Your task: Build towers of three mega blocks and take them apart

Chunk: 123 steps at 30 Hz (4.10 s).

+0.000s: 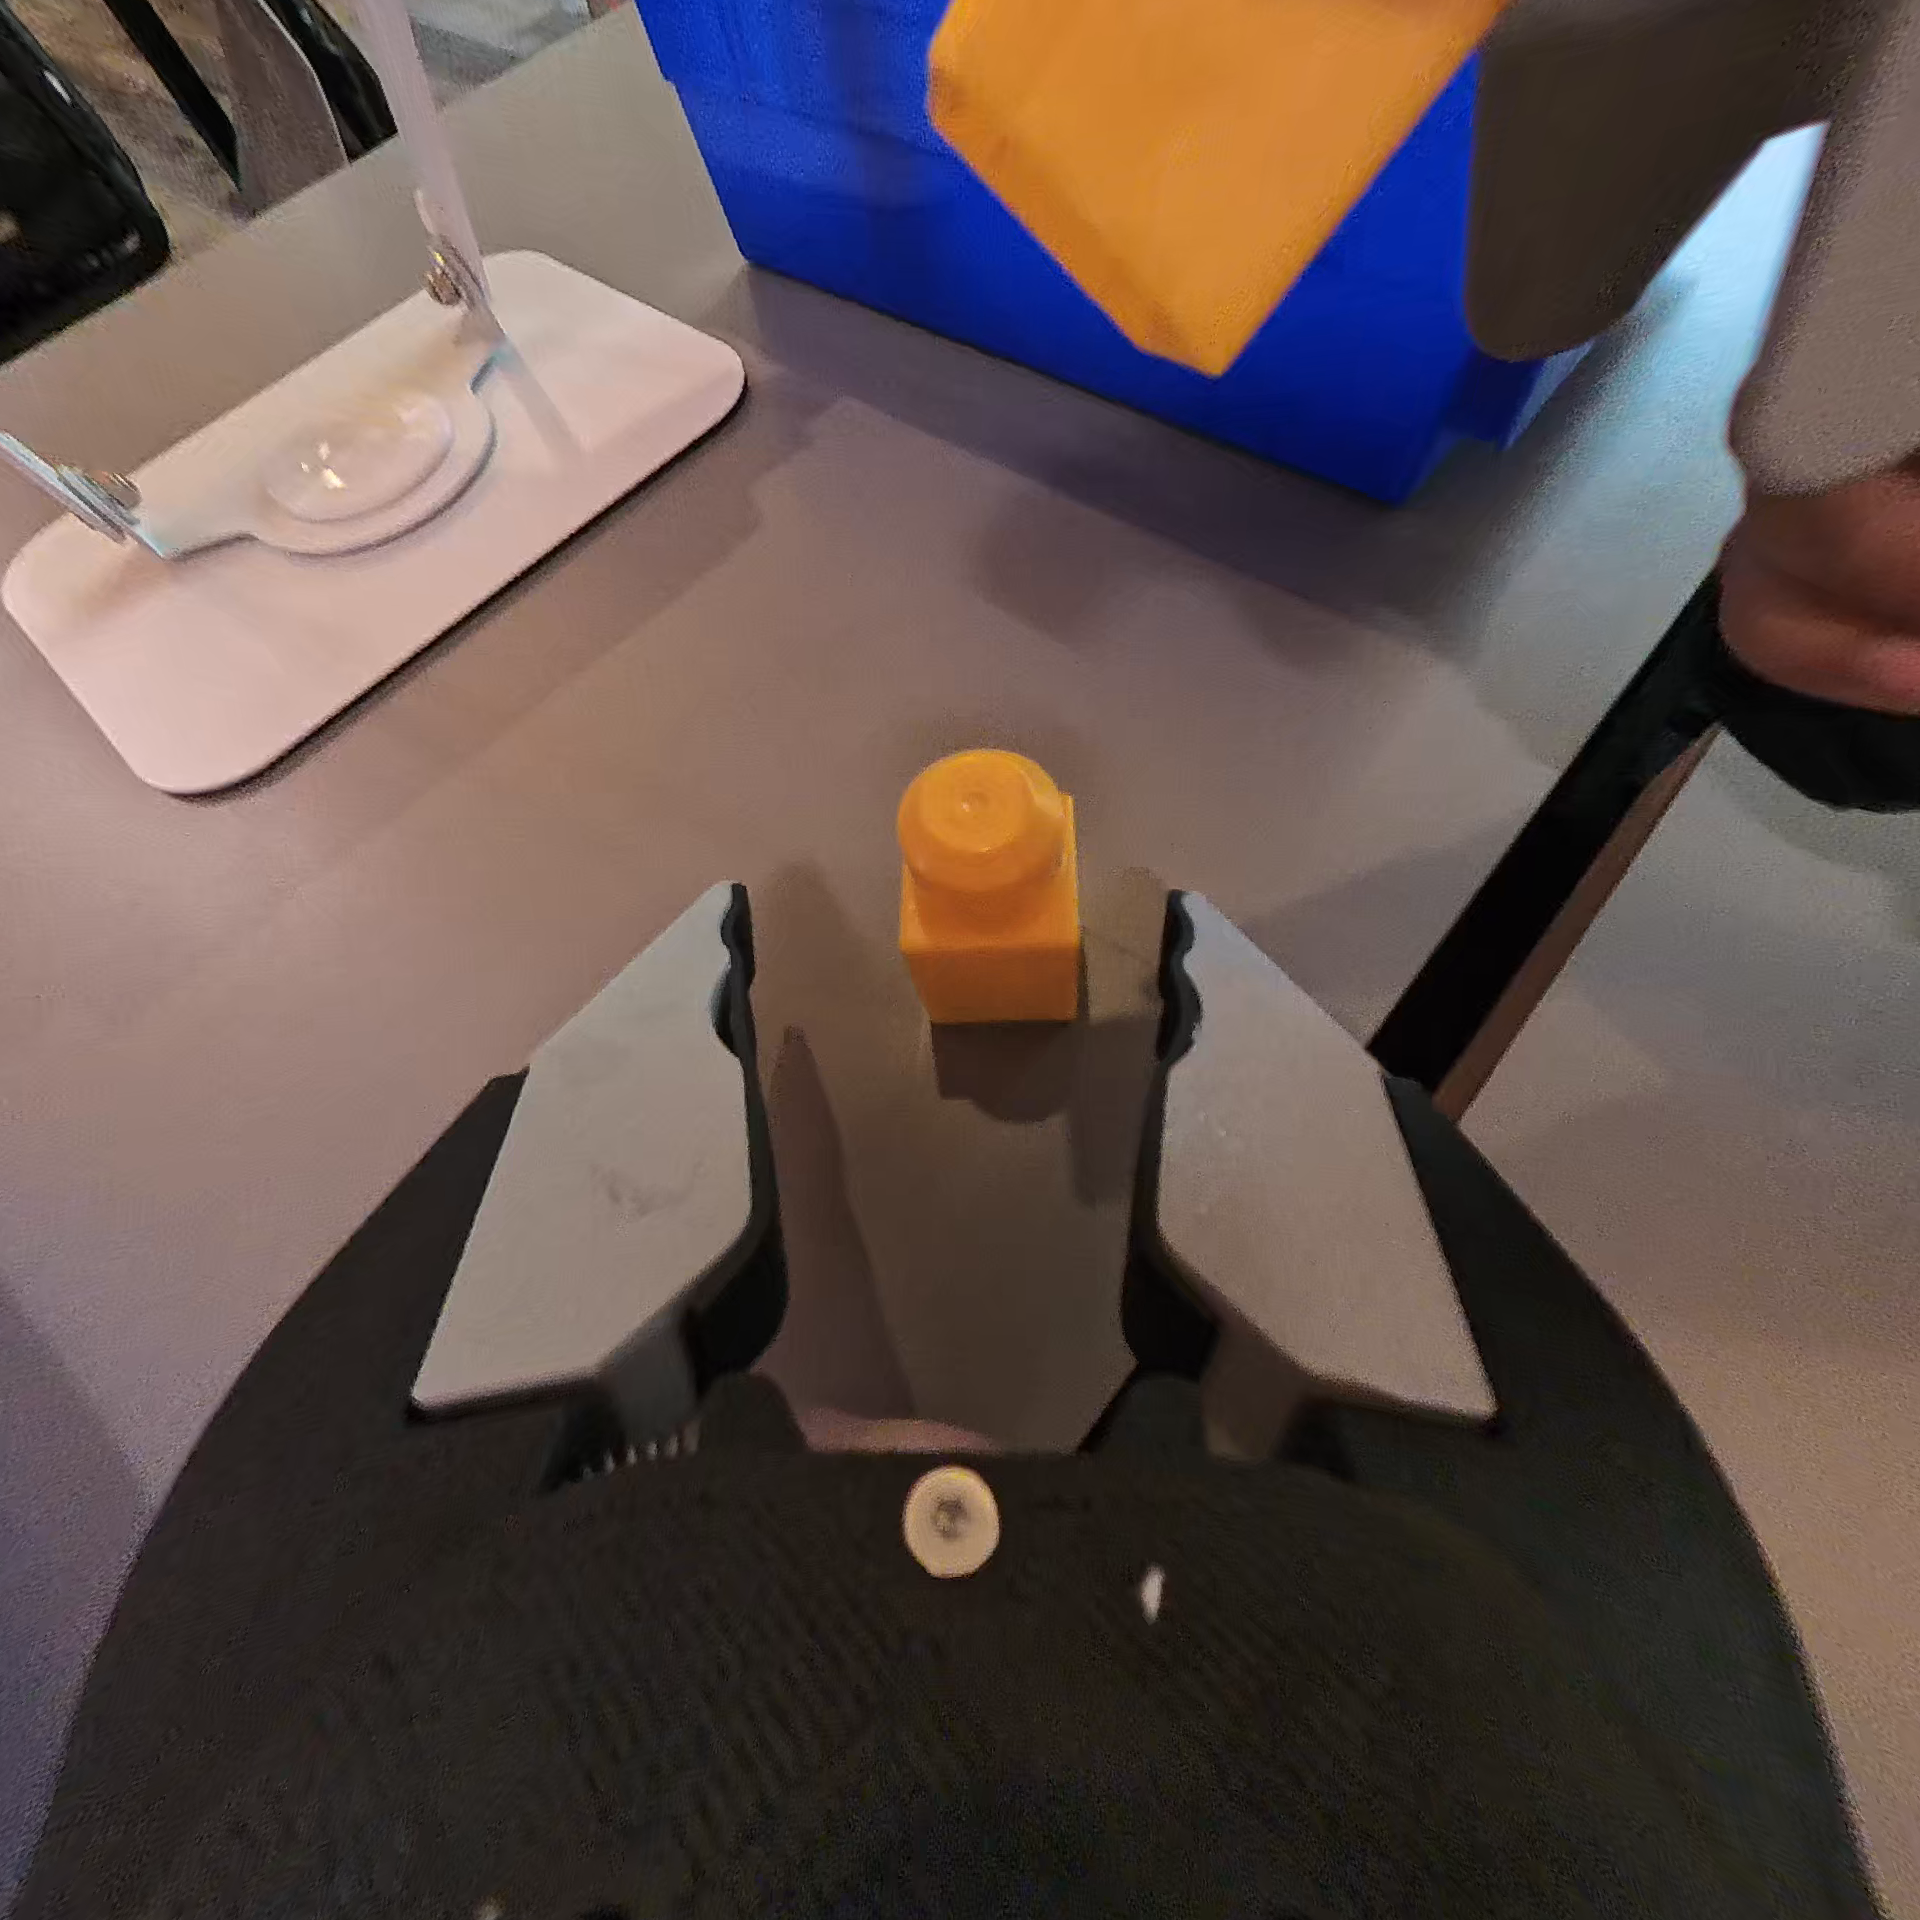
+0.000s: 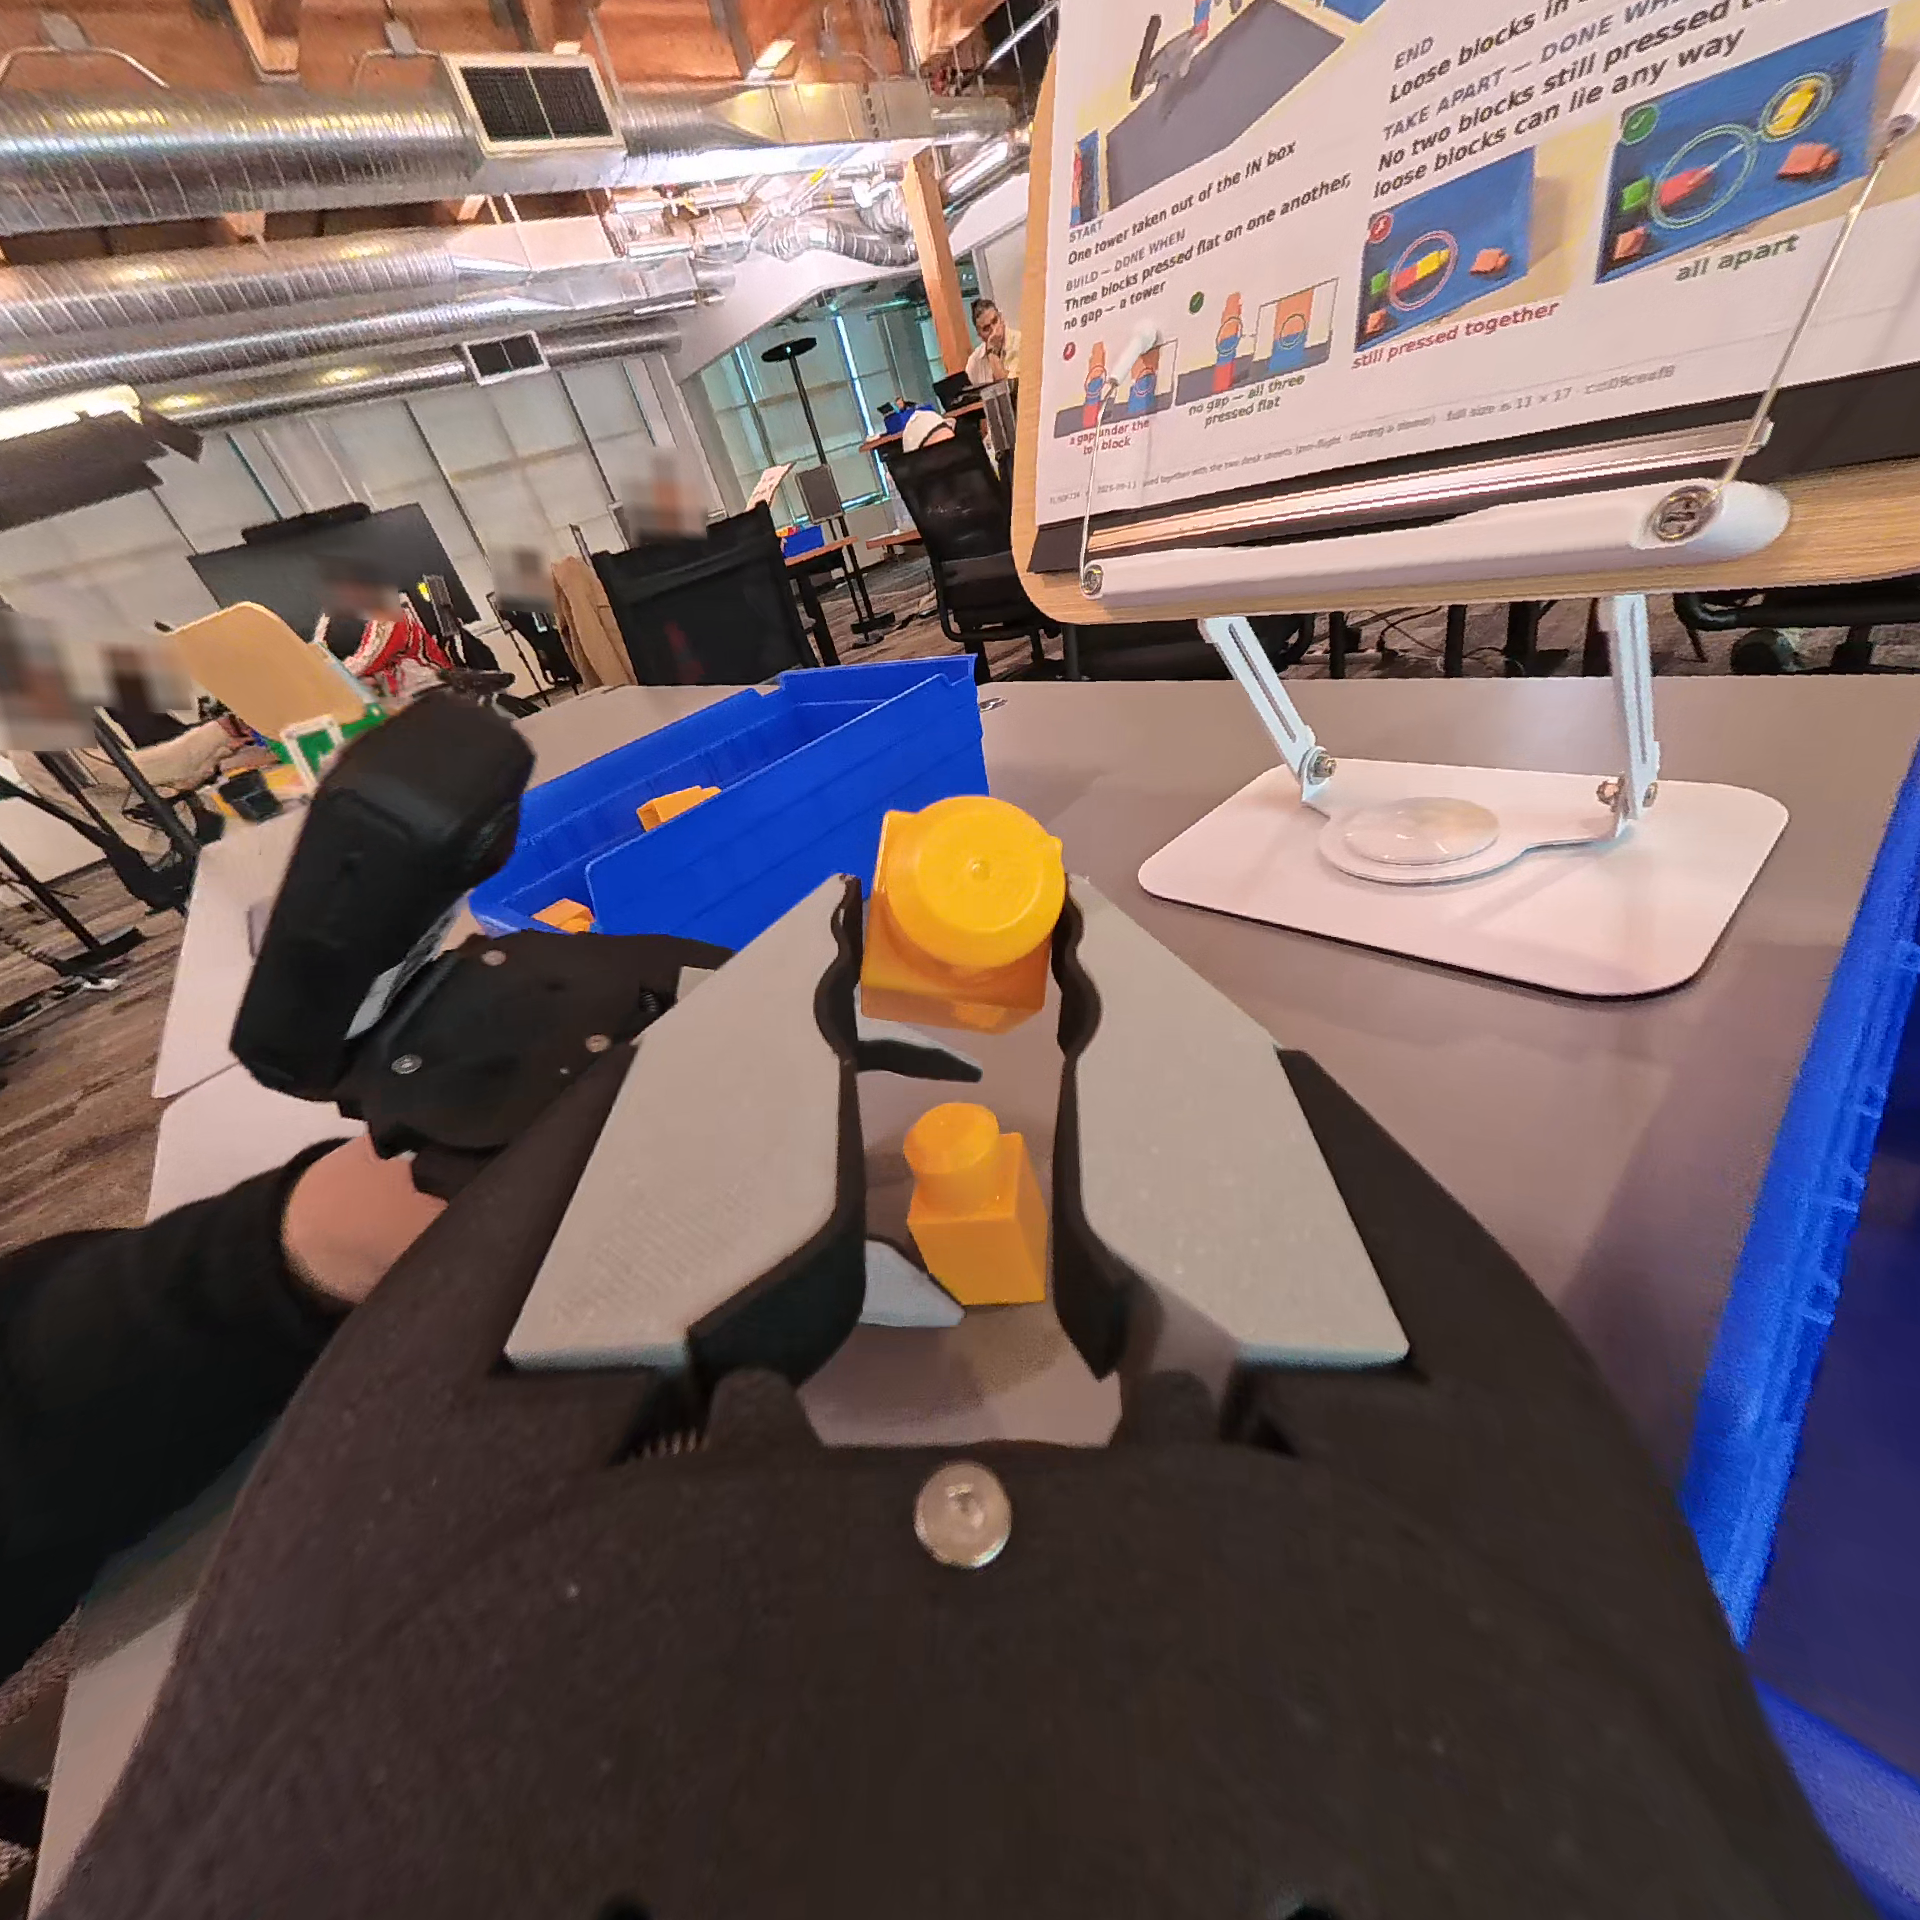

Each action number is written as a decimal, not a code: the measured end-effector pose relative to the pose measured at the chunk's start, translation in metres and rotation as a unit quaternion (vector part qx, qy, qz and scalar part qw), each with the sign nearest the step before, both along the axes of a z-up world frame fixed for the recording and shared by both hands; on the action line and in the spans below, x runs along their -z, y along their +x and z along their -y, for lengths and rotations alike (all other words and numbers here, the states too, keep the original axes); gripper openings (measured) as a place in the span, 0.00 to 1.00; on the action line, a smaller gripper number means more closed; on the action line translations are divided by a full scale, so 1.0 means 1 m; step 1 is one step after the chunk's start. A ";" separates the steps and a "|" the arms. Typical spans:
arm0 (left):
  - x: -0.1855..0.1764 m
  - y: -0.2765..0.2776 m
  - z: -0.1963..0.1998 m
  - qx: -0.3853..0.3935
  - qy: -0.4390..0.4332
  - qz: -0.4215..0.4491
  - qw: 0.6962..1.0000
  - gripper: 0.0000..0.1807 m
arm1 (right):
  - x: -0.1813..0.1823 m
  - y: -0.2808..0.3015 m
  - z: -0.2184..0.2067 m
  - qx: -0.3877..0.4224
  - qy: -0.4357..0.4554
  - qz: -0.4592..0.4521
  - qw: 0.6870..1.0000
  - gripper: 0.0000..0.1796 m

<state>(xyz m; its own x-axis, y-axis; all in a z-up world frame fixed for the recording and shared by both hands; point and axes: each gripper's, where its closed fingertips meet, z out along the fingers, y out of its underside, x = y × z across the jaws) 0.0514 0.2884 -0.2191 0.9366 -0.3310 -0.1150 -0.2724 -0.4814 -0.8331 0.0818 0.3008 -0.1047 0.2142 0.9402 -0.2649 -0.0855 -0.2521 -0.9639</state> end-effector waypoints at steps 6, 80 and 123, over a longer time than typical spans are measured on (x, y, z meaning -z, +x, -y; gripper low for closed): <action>0.017 0.008 -0.006 0.012 -0.066 0.029 0.997 0.19 | -0.001 -0.002 0.005 -0.013 0.001 -0.002 1.000 0.19; -0.009 -0.002 0.058 0.204 -0.042 0.041 0.977 0.19 | 0.053 -0.056 0.085 -0.407 0.179 0.377 0.813 0.18; -0.017 0.015 0.074 0.248 -0.078 0.175 0.950 0.18 | 0.065 -0.037 0.089 -0.448 0.110 0.399 0.793 0.18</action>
<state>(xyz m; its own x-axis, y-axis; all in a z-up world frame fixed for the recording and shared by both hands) 0.0661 0.2142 -0.2020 0.6331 -0.7285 0.2615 -0.2179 -0.4920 -0.8429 0.0450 0.2116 -0.1694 -0.5478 0.8148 -0.1896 0.6920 0.3139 -0.6501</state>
